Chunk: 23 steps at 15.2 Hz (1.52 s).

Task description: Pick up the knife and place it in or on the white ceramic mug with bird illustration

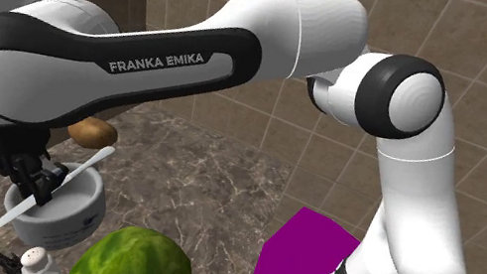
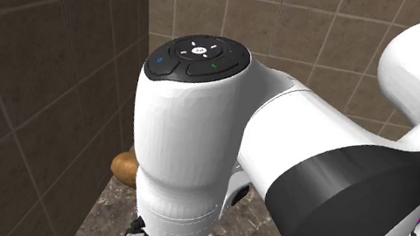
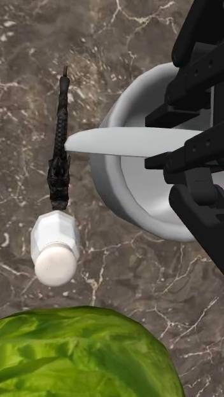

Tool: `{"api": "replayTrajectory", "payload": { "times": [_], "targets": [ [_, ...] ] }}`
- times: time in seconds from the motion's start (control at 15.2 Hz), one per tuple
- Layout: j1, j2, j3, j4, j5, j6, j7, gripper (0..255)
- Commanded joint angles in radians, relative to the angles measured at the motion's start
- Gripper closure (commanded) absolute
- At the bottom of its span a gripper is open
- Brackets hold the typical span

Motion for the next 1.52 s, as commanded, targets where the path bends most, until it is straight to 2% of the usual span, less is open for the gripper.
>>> {"api": "replayTrajectory", "payload": {
  "times": [0.0, 0.33, 0.4, 0.73, 0.99, 1.45],
  "targets": [
    [0.0, 0.001, 0.0, -0.004, -0.001, 0.005, 0.001, 255],
    [0.0, 0.001, 0.0, -0.004, -0.001, 0.005, 0.001, 255],
    [0.0, 0.001, 0.0, -0.003, -0.001, 0.005, 0.001, 0],
    [0.0, 0.001, 0.0, -0.004, -0.001, 0.005, 0.001, 0],
    [0.023, 0.0, 0.004, 0.125, 0.005, -0.121, -0.012, 0],
    [0.023, 0.0, 0.004, 0.125, 0.005, -0.121, -0.012, 0]
  ]
}}
